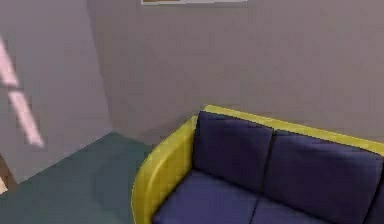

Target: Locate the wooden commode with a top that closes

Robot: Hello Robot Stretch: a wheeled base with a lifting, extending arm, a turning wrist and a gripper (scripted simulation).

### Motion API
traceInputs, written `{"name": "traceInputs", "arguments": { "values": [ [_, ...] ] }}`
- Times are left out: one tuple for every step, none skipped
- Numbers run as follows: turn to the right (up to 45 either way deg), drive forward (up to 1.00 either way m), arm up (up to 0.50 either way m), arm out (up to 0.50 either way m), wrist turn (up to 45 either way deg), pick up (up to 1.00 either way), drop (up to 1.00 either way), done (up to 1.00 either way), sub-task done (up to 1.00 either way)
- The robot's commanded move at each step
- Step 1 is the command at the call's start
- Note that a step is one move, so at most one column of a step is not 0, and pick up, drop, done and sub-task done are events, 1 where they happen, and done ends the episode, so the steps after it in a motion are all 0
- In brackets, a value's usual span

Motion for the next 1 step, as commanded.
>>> {"name": "traceInputs", "arguments": {
  "values": [
    [-45.0,0.0,0.0,0.0,0.0,0.0,0.0,0.0,0.0]
  ]
}}
